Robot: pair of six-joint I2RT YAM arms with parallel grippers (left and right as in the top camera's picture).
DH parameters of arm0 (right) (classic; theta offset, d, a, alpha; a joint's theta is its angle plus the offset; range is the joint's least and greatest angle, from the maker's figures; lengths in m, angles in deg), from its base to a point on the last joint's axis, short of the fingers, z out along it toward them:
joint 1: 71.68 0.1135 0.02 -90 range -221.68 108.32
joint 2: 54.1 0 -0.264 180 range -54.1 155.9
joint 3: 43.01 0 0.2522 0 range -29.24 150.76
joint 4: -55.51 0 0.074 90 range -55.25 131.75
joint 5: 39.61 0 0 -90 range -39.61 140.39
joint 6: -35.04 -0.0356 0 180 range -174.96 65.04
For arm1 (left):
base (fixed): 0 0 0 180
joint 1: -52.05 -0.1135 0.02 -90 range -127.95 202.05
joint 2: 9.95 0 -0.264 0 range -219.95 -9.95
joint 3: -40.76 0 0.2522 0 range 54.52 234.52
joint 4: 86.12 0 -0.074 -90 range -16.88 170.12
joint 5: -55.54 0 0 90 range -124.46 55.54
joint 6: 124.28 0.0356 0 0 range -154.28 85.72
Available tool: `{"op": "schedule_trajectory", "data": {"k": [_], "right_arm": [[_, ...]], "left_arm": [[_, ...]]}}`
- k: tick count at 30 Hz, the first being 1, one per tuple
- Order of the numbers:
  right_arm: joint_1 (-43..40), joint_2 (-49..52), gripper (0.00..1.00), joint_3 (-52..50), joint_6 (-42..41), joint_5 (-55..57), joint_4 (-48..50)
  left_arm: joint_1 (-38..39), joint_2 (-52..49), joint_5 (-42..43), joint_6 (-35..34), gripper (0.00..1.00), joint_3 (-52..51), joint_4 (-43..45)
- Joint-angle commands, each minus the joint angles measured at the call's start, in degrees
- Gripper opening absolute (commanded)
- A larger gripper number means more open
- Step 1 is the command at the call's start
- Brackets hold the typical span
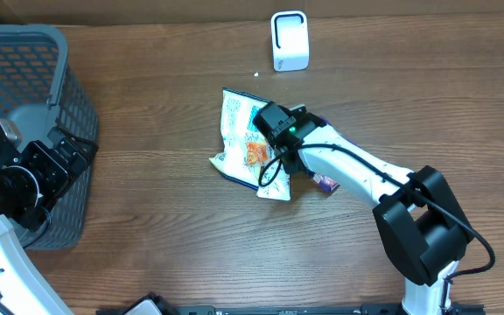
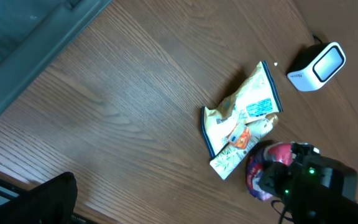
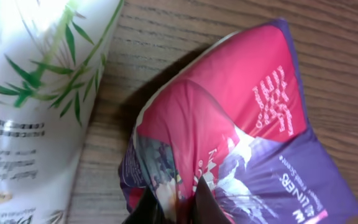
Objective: Scan the item barcode
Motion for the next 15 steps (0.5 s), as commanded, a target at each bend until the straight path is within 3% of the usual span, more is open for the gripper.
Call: {"op": "schedule_trajectory", "data": {"k": [1,7,12,15], "right_arm": [[-0.1,0.6,0.04,8.3,-2.5,-0.7,-4.0],[-2.1,0.6,0.04,20.7,-2.3,-12.2,-12.6],[-8.3,0.6,0.04,23.7,2.1,-33.2,-15.5],[-14.6,0.6,0.04,22.3,9.6,-53.1,-15.1]], "left_arm": [[0.4,-0.1,0.2,1.3,1.0,-0.2,0.1],[0.4,-0.1,0.2,1.3,1.0,-0.2,0.1],[0.4,-0.1,0.2,1.3,1.0,-0.2,0.1],[0.4,-0.1,0.2,1.3,1.0,-0.2,0.1]]}}
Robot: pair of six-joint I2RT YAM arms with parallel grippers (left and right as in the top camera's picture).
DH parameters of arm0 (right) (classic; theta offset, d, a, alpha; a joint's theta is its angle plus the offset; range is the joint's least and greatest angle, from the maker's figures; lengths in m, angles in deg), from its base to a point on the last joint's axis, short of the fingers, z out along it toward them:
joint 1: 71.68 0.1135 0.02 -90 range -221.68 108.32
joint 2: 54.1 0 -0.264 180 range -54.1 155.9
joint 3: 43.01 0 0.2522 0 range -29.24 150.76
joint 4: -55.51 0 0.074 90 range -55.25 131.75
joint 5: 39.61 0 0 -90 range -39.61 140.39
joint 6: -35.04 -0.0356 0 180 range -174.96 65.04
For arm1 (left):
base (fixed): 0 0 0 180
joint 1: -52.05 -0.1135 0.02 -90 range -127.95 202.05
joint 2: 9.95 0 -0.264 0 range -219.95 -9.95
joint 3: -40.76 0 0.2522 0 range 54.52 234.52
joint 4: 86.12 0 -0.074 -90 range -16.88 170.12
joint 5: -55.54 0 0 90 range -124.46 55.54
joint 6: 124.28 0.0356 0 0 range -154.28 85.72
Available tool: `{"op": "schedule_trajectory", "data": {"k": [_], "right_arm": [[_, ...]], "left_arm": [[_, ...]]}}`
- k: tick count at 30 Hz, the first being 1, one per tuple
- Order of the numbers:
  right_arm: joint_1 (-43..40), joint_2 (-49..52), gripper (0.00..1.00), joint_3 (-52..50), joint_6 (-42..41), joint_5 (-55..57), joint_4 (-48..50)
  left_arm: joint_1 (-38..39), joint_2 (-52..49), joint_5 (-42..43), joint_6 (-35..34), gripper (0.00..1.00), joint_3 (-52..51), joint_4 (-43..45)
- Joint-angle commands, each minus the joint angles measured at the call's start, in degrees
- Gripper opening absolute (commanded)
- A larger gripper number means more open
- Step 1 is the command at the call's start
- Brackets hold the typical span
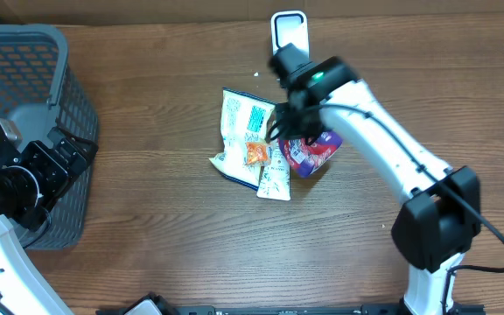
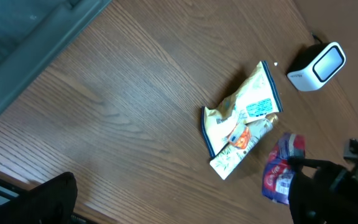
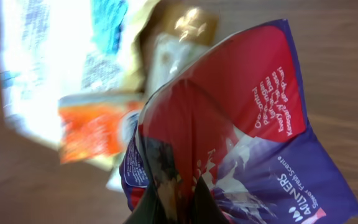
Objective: Scan the item barcode
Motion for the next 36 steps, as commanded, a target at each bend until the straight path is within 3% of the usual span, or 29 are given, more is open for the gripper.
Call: {"op": "schedule_trajectory", "data": {"k": [1,5,10,13,18,19,21,23,29,36], "right_arm": [[-7.3,-0.7,0.04,-0.8,10.0,-28.8,0.3],[-13.3,-0.7,0.04,-5.3,17.8,-50.4,1.2],[-15.2,-0.7,0.04,-12.6,18.9,-60.7,5.4],[-15.3,-0.7,0.04,-16.9,17.7,-60.7,8.5],[-17.1,-0.7,0.04,-19.1,5.0,-40.8,11.2],[-17.7,-0.7,0.1,-19.0,3.1,-35.6,11.1],[-18.8,-0.7,0.32,-19.0,1.6,-28.7,11.0],[-20.1,-0.7,0.39,-19.0,1.6,-24.2,10.8],[-25.0,-0.7,0.43,-18.6,-1.1,-12.2,8.0],[-27.1,-0.7,0.47,-12.1,1.5,-11.4,0.0]], "left_arm": [[0.4,-0.1,0.2,1.3,1.0,-0.2,0.1],[0.4,-0.1,0.2,1.3,1.0,-0.2,0.1],[0.4,-0.1,0.2,1.3,1.0,-0.2,0.1],[0.4,-0.1,0.2,1.3,1.0,-0.2,0.1],[0.4,-0.1,0.2,1.3,1.0,-0.2,0.1],[0.4,-0.1,0.2,1.3,1.0,-0.2,0.1],[0.4,-0.1,0.2,1.3,1.0,-0.2,0.1],[0.4,-0.1,0.2,1.3,1.0,-0.2,0.1],[0.4,-0.1,0.2,1.3,1.0,-0.2,0.1],[0.4,-0.1,0.2,1.3,1.0,-0.2,0.1]]}}
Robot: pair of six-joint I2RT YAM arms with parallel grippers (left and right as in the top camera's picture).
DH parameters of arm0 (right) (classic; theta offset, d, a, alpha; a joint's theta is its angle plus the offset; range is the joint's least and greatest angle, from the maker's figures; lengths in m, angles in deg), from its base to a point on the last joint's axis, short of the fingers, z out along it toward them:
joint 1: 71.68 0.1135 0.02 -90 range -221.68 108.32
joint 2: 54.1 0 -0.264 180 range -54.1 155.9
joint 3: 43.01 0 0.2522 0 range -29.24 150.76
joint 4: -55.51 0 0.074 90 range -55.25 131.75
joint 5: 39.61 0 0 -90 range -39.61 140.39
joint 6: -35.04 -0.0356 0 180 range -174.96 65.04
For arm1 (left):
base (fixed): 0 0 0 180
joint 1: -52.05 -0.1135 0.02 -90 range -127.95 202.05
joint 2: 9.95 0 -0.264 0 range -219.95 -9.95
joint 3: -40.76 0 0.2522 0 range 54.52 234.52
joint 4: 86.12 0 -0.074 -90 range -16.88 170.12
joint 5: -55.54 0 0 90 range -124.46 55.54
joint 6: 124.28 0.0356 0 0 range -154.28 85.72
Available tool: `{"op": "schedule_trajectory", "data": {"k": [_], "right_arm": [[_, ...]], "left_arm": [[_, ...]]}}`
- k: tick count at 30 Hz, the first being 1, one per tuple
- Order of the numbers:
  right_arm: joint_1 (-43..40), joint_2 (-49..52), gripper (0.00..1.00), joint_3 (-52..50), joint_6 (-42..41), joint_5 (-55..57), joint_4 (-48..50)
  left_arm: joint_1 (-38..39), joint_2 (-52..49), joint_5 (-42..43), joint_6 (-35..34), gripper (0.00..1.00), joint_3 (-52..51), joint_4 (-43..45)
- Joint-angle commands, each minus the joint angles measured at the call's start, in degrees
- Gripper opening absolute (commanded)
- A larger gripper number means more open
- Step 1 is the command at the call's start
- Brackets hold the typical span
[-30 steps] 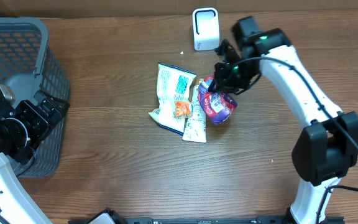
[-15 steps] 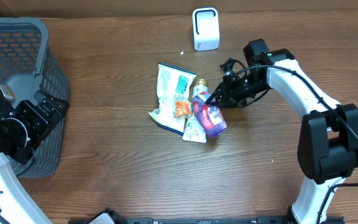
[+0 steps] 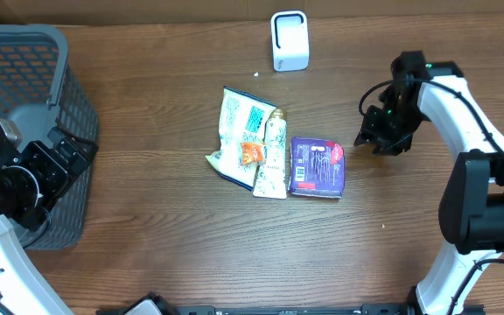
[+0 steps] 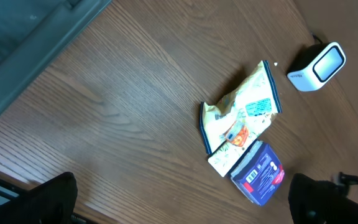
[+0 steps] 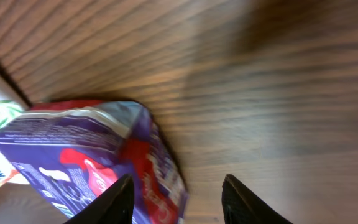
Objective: Scan the item barcode
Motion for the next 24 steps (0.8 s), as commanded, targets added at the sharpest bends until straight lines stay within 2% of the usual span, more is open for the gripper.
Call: {"op": "schedule_trajectory", "data": {"k": [1,5,8,12,16,23,24], "right_arm": [[0.6,-0.3,0.46,6.4,4.8,-1.8,-2.5],[3.2,-0.3,0.41,7.2,11.3,-11.0,-3.3],[6.5,-0.2,0.36,7.1,11.4,-10.4,-3.3],[11.0,-0.2,0.35,6.7,10.2,-2.9,-2.8],[13.5,-0.2,0.34,2.4,3.1,7.4,0.1],[10.6,-0.2,0.36,-6.5,-0.1,13.2,8.0],[10.1,-0.2,0.39,-7.2,-0.1,13.6,8.7]], "left_arm": [[0.4,-0.1,0.2,1.3,1.0,-0.2,0.1],[0.4,-0.1,0.2,1.3,1.0,-0.2,0.1],[0.4,-0.1,0.2,1.3,1.0,-0.2,0.1],[0.4,-0.1,0.2,1.3,1.0,-0.2,0.1],[0.4,-0.1,0.2,1.3,1.0,-0.2,0.1],[0.4,-0.1,0.2,1.3,1.0,-0.2,0.1],[0.4,-0.1,0.2,1.3,1.0,-0.2,0.1]]}}
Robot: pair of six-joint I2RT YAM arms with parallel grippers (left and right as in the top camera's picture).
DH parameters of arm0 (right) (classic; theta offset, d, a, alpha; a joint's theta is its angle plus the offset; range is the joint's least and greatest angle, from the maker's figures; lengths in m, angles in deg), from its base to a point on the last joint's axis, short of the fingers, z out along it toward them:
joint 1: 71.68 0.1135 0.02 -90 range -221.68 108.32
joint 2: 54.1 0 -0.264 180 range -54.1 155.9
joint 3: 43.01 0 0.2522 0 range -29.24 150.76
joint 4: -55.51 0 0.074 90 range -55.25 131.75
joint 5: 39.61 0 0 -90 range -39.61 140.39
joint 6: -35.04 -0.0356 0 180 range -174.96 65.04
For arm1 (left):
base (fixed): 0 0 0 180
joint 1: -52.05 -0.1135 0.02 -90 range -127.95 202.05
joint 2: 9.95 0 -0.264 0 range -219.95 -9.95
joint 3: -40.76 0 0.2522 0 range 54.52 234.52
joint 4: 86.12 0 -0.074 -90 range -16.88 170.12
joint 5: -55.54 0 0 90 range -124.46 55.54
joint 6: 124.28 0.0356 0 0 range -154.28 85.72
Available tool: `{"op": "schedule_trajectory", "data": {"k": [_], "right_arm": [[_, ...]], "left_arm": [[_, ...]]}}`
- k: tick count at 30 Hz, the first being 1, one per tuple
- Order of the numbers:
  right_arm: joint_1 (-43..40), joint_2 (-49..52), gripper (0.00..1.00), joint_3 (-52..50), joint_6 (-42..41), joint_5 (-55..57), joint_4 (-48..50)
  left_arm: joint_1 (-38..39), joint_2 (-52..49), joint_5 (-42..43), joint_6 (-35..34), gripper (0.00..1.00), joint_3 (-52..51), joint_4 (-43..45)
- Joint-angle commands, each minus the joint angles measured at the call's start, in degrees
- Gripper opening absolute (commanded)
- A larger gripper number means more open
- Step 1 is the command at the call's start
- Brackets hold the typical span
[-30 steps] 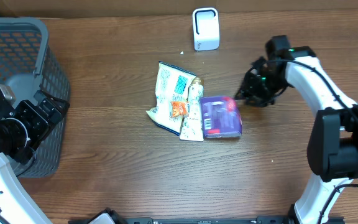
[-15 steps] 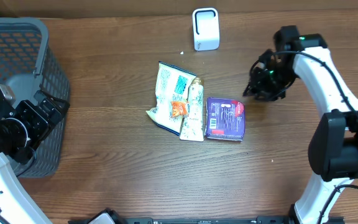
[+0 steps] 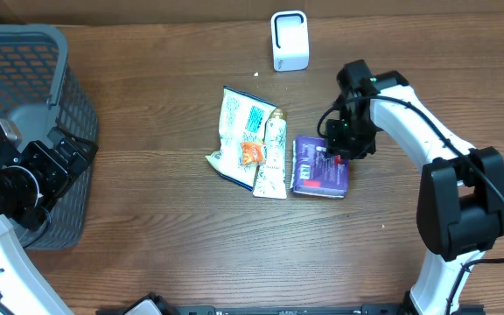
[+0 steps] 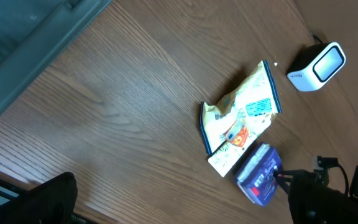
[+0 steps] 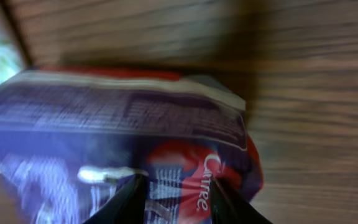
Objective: Scan the item barcode
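The purple and red packet (image 3: 318,168) lies flat on the table right of a white tube, its purple printed side up; it also shows in the left wrist view (image 4: 261,176). My right gripper (image 3: 339,147) is low over the packet's right end. Up close, the packet (image 5: 123,118) fills the view and the right gripper (image 5: 178,200) is open, one finger on each side of its red end. The white scanner (image 3: 289,40) stands at the back of the table. My left gripper (image 4: 181,205) is open at the far left by the basket, holding nothing.
A crumpled snack bag (image 3: 241,136) and a white tube (image 3: 272,159) lie just left of the packet, touching it. A grey mesh basket (image 3: 24,87) fills the left edge. Bare wood lies in front of and right of the packet.
My right gripper, then open and well right of the packet, has moved left and now stands over the packet's right end. The packet, the left arm and the other items have hardly shifted.
First my right gripper was shut on the packet where it lay beside the tube. Then it held the packet up, in front of the scanner. Later the packet lay purple side up right of the tube, the gripper open and away. Now the gripper straddles it again.
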Motion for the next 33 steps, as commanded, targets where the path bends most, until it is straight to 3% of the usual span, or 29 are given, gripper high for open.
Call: {"op": "schedule_trajectory", "data": {"k": [1,10,15,16,17,18,23,33], "right_arm": [[-3.1,-0.2,0.41,-3.8,-2.3,7.5,2.1],[-9.0,-0.2,0.54,5.2,-4.1,8.3,-6.0],[-10.5,-0.2,0.73,9.2,-2.9,8.2,-11.1],[-10.6,-0.2,0.81,9.2,-2.9,8.0,-11.3],[-10.8,-0.2,0.96,9.0,-2.6,7.5,-11.7],[-10.8,-0.2,1.0,8.7,-1.0,6.7,-11.7],[-10.9,-0.2,1.0,4.3,10.3,-3.8,-10.6],[-12.1,-0.2,1.0,-4.0,10.7,-12.1,0.2]], "left_arm": [[0.4,-0.1,0.2,1.3,1.0,-0.2,0.1],[0.4,-0.1,0.2,1.3,1.0,-0.2,0.1],[0.4,-0.1,0.2,1.3,1.0,-0.2,0.1],[0.4,-0.1,0.2,1.3,1.0,-0.2,0.1],[0.4,-0.1,0.2,1.3,1.0,-0.2,0.1],[0.4,-0.1,0.2,1.3,1.0,-0.2,0.1],[0.4,-0.1,0.2,1.3,1.0,-0.2,0.1],[0.4,-0.1,0.2,1.3,1.0,-0.2,0.1]]}}
